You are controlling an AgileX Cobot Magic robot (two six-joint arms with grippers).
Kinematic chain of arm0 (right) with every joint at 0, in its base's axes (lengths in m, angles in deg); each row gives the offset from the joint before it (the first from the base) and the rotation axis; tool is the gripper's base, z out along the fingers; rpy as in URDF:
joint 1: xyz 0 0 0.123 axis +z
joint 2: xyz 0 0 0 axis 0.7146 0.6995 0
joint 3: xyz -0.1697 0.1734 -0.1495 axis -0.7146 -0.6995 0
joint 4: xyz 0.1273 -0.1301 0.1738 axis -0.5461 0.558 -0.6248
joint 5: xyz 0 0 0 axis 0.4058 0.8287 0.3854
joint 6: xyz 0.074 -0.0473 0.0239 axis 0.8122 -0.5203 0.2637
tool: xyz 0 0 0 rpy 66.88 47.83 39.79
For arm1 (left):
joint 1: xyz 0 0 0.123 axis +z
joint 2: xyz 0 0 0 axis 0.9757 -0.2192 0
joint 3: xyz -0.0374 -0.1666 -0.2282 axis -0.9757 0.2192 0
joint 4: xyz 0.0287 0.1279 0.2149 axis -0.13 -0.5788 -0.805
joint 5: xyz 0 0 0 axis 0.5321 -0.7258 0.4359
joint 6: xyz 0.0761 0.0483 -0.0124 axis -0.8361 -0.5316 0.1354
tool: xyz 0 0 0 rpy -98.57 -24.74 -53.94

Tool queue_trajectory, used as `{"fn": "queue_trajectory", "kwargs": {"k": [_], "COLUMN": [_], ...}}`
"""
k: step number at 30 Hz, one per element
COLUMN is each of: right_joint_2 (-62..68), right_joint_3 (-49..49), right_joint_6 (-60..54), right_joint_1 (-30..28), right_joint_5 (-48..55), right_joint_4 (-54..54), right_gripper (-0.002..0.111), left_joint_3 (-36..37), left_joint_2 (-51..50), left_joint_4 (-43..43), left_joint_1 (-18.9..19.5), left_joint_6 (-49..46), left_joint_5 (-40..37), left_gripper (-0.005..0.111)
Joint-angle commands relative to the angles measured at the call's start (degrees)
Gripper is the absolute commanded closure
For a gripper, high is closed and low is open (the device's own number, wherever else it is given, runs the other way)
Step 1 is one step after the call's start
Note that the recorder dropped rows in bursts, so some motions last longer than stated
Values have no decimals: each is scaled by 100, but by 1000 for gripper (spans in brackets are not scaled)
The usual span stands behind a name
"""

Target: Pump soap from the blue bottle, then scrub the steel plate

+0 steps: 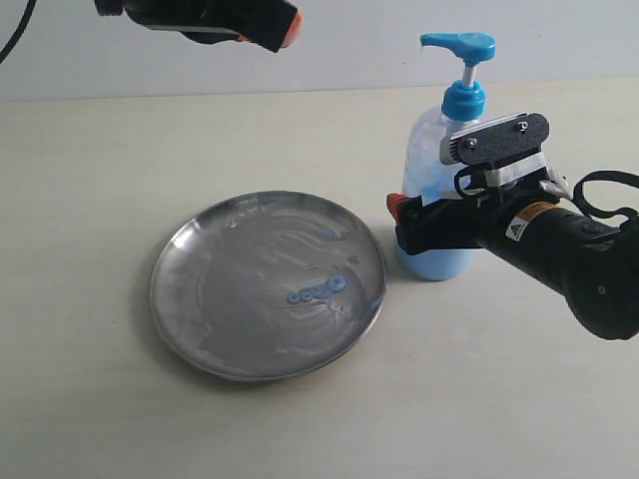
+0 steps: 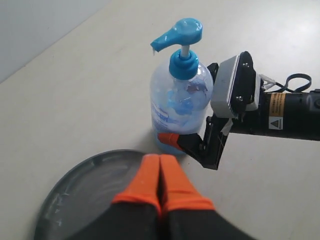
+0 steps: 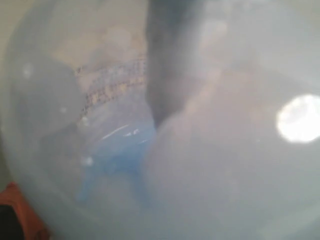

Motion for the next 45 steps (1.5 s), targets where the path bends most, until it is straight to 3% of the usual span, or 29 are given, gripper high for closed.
{"fn": "queue_trajectory", "kwargs": {"k": [1, 17, 26, 28, 32, 36, 38, 45], "right_joint_2": [-257, -2285, -4009, -4437, -4979, -5525, -5738, -6595], "right_joint_3": [-6, -6, -6, 30, 411, 585, 572, 357], "right_joint_6": [-57, 111, 99, 99, 73, 73, 73, 85], "right_joint_1": [-15, -15, -15, -15, -15, -15, -15, -15], "right_joint_5": [340, 3452, 6374, 7034, 8874, 9283, 9255, 8822], "right_joint_4": [-6, -94, 34, 22, 645, 671, 671, 671], "right_gripper": [3, 3, 7, 23, 69, 103, 108, 108], "left_joint_3": [20, 578, 588, 588, 588, 618, 766, 1564], "left_joint_2": [60, 60, 60, 60, 60, 27, 27, 27], "left_joint_4": [-23, 6, 6, 145, 284, 340, 352, 366], "left_joint_1": [13, 13, 13, 13, 13, 13, 13, 13], "left_joint_6": [-52, -52, 118, 118, 118, 118, 118, 118], "left_joint_5": [-21, 350, -634, -779, -894, -1001, -948, -461], "left_gripper": [107, 107, 107, 107, 107, 107, 107, 107]}}
